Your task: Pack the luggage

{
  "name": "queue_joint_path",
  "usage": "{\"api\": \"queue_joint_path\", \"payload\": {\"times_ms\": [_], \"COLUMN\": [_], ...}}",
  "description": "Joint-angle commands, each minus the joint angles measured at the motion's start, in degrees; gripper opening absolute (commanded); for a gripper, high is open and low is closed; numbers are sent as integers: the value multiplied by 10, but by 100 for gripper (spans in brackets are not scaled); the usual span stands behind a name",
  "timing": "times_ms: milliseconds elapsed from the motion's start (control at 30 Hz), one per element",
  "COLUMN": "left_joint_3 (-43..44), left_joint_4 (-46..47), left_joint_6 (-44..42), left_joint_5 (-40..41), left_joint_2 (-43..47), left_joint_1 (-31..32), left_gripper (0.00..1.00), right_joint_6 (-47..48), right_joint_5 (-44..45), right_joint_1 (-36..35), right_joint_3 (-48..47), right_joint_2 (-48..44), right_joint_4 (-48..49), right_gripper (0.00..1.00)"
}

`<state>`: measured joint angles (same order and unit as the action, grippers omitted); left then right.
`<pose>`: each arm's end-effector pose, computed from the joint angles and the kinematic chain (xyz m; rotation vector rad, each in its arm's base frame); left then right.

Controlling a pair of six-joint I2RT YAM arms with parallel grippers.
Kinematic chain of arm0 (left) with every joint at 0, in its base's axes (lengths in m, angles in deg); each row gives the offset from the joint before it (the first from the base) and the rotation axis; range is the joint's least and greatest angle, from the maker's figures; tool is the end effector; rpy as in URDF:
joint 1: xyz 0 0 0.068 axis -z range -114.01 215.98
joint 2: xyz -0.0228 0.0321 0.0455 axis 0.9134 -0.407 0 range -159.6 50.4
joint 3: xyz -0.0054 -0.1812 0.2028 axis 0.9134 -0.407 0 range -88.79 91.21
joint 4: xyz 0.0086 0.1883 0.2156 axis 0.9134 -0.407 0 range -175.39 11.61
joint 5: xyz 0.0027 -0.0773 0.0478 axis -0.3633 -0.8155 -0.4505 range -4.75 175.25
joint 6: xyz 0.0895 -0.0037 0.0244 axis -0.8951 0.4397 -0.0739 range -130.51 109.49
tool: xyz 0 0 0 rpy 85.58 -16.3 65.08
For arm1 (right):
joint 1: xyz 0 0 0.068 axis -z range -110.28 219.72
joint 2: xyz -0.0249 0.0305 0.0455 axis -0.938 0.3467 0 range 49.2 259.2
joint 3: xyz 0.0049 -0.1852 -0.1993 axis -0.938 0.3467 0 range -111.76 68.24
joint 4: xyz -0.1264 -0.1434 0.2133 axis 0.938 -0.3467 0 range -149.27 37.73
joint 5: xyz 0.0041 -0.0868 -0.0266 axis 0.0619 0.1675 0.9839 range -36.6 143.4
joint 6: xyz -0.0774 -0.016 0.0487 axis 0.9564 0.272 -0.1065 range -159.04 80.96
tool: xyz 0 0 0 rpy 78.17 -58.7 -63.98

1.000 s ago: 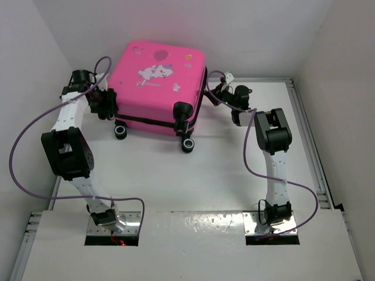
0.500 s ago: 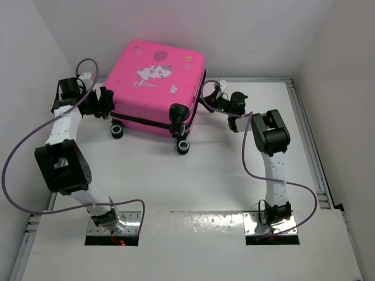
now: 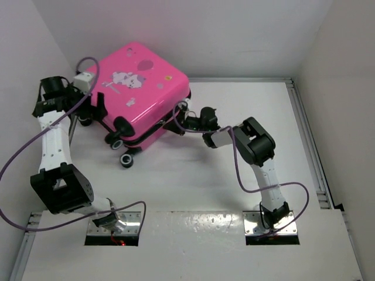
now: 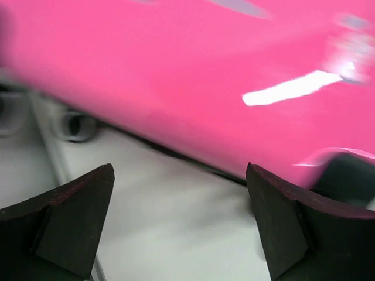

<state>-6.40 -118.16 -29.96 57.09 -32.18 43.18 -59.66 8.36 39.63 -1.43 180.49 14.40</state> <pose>0.3572 0.1073 0.3388 0.1897 2.1679 -0.1420 0.4099 0.3058 0.1127 -0.8036 1.4438 1.2679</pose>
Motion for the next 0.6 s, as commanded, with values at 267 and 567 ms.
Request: {"api": "queue_joint_path", "payload": {"times_ms": [267,567], "left_joint_3": [-16,-81], "left_joint_4": [-348,-349], "left_joint_6": [-331,-429], "left_joint_5": [-55,-22], "left_joint_2": [6,43], "left_joint_1": [31,31], "left_gripper": [98,98], "right_joint_6": [44,71], "right_joint_5": [59,111], "right_joint_1": [-49,-41], "right_joint_3": [66,94], "right_joint_2": [-131,-162], "right_joint_4": [-32,-83], "right_gripper": [0,0]}}
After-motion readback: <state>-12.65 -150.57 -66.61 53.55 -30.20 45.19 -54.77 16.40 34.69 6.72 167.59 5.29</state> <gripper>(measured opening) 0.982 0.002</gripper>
